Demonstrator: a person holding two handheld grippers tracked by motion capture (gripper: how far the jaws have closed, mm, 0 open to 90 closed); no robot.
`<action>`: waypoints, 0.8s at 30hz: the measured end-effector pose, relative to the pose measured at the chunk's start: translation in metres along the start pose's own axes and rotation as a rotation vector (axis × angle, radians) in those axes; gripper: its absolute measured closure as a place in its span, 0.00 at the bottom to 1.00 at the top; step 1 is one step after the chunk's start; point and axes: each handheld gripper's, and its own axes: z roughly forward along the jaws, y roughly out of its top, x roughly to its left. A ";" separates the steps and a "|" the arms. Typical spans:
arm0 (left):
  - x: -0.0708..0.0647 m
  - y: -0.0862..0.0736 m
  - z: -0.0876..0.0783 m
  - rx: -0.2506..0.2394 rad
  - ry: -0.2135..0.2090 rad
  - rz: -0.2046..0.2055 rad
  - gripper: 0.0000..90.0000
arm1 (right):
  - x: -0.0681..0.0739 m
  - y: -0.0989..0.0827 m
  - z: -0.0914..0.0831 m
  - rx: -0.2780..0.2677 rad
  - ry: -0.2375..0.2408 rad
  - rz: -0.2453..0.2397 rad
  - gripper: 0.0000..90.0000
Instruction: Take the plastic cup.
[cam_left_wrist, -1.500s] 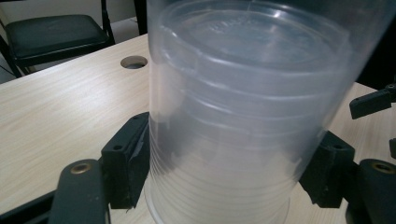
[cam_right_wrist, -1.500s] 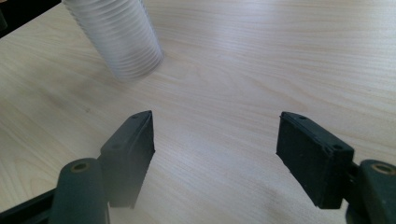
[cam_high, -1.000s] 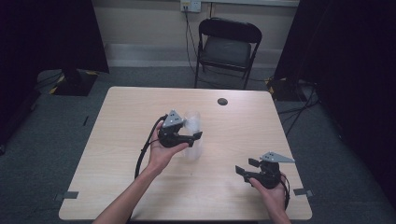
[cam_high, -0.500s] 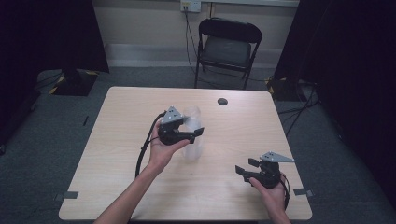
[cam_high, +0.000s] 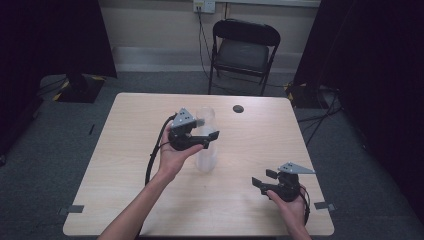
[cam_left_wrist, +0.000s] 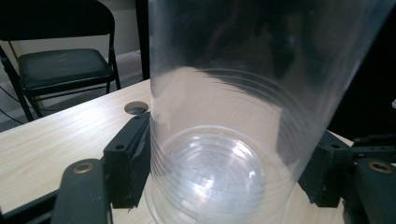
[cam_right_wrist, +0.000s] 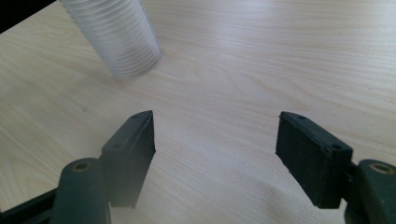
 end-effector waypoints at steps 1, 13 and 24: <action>0.000 0.001 0.000 -0.004 -0.005 0.000 0.33 | 0.000 0.000 0.000 -0.001 0.000 0.000 0.31; -0.002 0.017 -0.006 -0.039 -0.008 -0.007 0.33 | 0.000 0.000 0.001 -0.001 0.004 0.001 0.31; -0.001 0.036 -0.019 -0.072 0.024 0.028 0.33 | 0.002 0.000 0.002 0.002 0.009 -0.003 0.31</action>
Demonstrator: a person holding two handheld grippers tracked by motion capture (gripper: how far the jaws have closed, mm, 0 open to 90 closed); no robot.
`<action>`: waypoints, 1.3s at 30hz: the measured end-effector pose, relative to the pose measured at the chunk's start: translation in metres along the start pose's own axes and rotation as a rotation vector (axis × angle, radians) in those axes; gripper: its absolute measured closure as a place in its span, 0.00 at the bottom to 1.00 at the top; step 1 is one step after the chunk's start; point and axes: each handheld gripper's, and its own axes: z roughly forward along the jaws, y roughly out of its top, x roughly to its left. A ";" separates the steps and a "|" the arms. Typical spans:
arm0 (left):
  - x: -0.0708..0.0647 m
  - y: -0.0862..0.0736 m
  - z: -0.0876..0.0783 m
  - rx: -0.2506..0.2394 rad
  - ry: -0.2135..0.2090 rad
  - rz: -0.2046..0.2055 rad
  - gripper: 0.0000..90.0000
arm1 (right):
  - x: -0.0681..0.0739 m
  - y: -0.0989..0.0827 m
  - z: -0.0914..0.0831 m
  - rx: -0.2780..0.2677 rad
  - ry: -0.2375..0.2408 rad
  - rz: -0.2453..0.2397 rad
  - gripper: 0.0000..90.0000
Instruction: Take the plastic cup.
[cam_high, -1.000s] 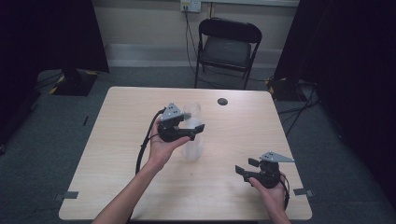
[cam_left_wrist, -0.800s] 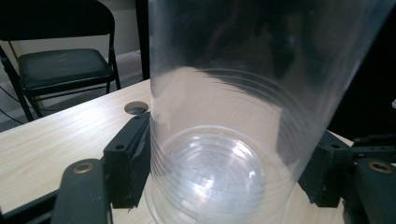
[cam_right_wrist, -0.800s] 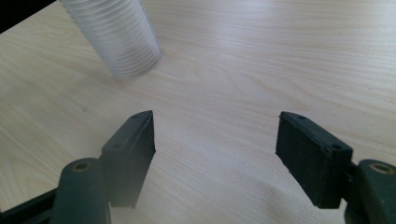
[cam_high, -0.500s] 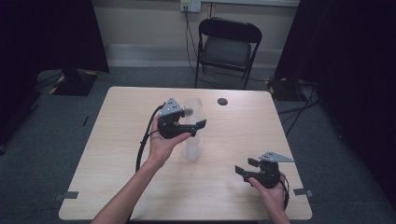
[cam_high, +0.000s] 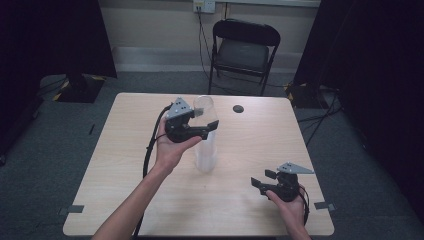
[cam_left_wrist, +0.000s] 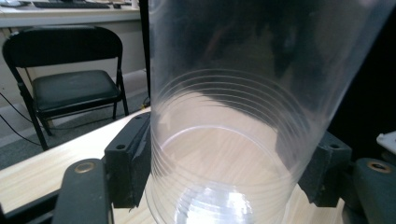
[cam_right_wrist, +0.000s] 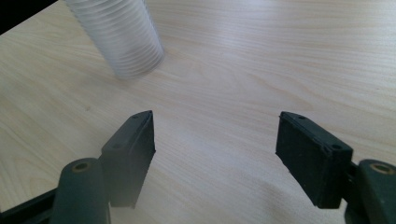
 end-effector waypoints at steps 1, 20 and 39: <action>0.000 0.001 -0.002 -0.002 0.001 -0.003 0.33 | 0.000 0.000 0.000 0.005 -0.001 0.000 0.31; 0.011 -0.002 -0.038 -0.008 0.028 -0.006 0.33 | 0.003 0.000 0.000 0.002 0.003 -0.010 0.31; -0.001 -0.035 -0.067 0.022 -0.016 0.006 0.33 | 0.009 0.001 0.002 -0.003 0.025 -0.036 0.32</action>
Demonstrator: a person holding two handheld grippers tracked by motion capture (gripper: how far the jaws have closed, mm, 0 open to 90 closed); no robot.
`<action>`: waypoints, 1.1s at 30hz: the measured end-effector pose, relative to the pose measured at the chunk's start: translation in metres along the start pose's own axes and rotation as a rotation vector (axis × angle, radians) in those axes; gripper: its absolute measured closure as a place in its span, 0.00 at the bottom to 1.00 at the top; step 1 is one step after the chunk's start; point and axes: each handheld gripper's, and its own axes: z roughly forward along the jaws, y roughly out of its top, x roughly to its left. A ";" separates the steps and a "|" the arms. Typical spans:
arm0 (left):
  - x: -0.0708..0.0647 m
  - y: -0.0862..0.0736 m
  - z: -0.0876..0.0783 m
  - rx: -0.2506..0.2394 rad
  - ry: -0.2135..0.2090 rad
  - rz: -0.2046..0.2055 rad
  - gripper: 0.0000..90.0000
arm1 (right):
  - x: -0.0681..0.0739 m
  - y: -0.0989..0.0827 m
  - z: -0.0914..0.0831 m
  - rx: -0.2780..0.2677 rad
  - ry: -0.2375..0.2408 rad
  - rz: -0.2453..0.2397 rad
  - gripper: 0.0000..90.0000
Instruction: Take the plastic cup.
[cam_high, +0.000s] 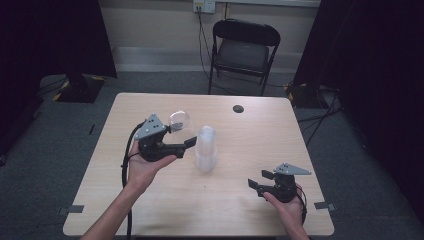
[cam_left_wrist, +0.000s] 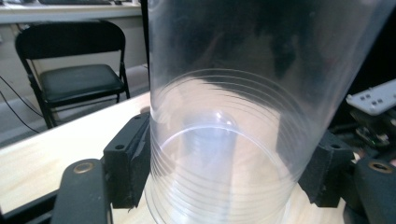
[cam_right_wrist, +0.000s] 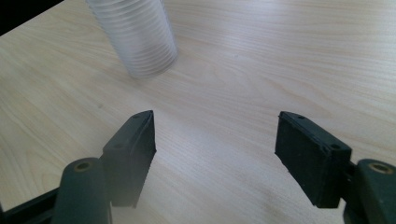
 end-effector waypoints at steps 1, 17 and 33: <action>0.000 -0.003 -0.001 0.000 -0.005 -0.009 0.33 | 0.000 0.000 0.000 0.000 0.000 -0.001 0.32; -0.010 -0.043 -0.008 0.089 -0.065 -0.072 0.33 | 0.028 0.007 -0.002 -0.063 0.025 -0.061 0.29; -0.013 -0.062 -0.007 0.138 -0.137 -0.269 0.33 | 0.078 0.016 0.016 -0.065 0.138 -0.182 0.42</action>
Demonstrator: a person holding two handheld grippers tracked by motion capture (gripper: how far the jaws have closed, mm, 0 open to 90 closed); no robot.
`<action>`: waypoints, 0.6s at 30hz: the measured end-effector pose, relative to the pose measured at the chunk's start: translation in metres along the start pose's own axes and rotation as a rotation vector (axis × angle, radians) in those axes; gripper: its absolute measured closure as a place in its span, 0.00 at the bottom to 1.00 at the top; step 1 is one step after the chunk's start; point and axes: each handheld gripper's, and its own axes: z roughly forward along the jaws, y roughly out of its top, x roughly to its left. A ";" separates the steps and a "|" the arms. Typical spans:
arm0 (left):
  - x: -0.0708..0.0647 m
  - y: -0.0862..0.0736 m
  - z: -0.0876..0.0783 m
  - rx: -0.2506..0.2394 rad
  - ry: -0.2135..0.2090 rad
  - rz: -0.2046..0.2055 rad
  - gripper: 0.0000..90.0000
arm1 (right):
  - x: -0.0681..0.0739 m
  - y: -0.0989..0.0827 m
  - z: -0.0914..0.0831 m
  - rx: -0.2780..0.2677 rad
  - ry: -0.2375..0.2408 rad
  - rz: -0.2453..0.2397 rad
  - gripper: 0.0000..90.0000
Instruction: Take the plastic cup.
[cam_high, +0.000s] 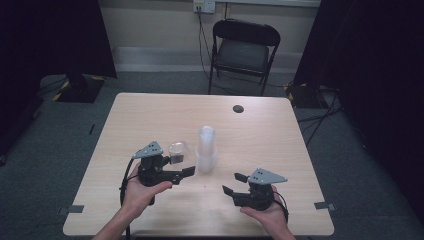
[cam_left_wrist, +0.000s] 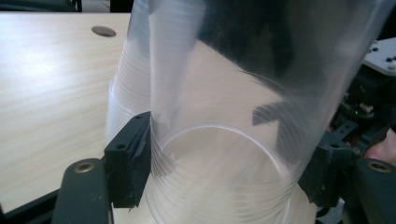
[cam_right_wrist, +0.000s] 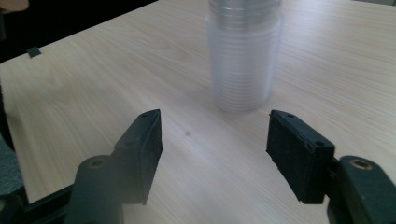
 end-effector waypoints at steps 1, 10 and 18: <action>0.000 -0.001 0.001 0.004 0.000 -0.015 0.33 | 0.003 0.002 0.002 0.005 0.004 -0.019 0.44; -0.001 -0.003 0.005 0.039 -0.051 -0.119 0.34 | 0.022 0.014 0.021 -0.008 0.033 -0.104 0.52; 0.001 -0.007 0.009 0.044 -0.099 -0.193 0.34 | 0.035 0.025 0.032 -0.083 0.062 -0.143 0.63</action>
